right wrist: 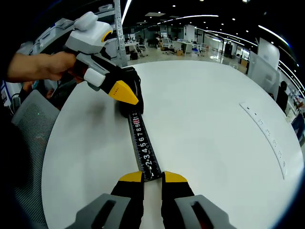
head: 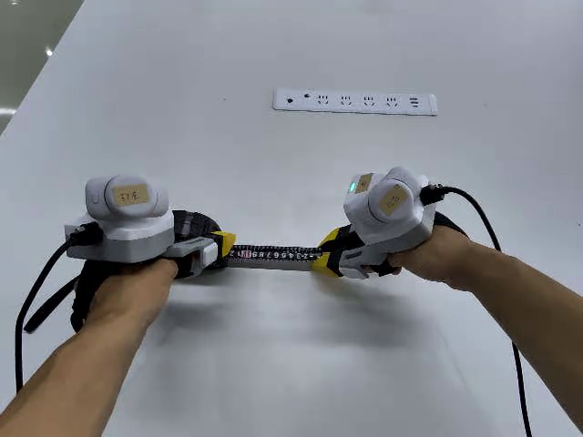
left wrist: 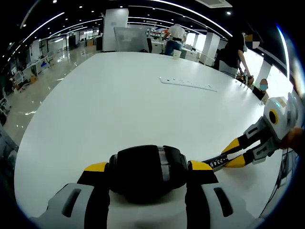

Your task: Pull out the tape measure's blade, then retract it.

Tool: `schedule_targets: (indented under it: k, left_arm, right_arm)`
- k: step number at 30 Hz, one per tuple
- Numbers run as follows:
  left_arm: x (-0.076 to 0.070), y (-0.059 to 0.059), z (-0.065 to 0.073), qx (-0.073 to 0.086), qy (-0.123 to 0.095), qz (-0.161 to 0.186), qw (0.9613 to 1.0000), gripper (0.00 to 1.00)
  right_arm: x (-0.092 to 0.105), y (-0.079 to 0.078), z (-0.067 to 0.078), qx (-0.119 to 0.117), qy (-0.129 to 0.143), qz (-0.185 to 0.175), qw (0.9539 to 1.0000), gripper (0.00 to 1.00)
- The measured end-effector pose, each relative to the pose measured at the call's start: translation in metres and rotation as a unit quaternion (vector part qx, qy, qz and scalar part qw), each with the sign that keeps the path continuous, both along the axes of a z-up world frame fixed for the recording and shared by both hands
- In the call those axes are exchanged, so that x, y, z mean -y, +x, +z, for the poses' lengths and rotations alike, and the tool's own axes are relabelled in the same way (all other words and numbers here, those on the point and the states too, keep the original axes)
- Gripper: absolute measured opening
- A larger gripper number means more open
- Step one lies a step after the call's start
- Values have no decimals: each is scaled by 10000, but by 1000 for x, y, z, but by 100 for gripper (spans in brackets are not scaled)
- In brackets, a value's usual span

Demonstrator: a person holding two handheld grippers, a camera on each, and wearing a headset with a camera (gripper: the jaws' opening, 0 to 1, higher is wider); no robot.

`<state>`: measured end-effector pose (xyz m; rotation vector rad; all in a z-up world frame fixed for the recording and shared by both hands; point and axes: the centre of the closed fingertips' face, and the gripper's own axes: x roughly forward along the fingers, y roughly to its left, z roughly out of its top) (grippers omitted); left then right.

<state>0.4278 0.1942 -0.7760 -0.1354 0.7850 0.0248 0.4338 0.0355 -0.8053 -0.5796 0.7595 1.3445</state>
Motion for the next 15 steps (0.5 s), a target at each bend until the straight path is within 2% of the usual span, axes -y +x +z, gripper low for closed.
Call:
schedule_targets:
  k: [15]
  left_arm:
    - [0,0,0,4,-23,12,10000,60]
  right_arm:
    - [-15,-1,0,-49,62,42,10000,10]
